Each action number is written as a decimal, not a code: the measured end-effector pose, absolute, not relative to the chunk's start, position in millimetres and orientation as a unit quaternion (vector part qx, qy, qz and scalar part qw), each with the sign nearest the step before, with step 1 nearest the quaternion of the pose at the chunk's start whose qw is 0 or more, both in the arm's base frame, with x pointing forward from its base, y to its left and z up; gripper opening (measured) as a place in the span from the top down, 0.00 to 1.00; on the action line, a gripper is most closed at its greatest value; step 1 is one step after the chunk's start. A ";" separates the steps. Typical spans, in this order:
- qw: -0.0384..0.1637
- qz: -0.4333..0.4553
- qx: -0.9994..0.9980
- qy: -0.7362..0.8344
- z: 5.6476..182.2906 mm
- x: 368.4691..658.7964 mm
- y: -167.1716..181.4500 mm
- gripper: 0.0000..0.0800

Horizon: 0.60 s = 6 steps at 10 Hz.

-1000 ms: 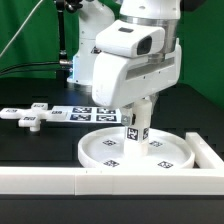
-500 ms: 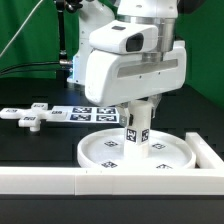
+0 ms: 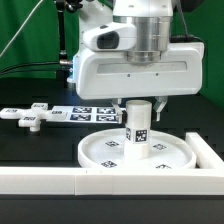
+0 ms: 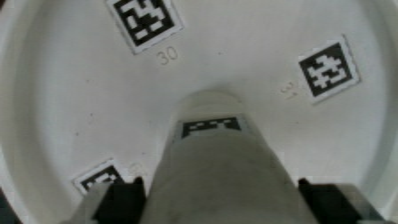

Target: Assemble round table

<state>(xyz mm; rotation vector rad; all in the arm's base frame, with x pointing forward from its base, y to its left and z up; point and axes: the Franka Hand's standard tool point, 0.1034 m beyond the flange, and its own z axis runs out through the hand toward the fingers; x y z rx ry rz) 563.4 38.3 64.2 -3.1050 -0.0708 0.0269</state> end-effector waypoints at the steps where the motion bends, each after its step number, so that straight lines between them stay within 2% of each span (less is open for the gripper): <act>1: 0.018 0.008 -1.000 0.016 64.1 563.5 38.6 0.49; 4: 0.020 0.010 -0.996 0.091 64.1 563.5 38.8 0.49; 6: 0.032 0.013 -0.981 0.190 63.9 563.3 37.6 0.49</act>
Offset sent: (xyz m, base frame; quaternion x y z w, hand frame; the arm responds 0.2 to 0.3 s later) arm 0.0000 0.0000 0.0000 0.0000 0.0000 0.1938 0.9810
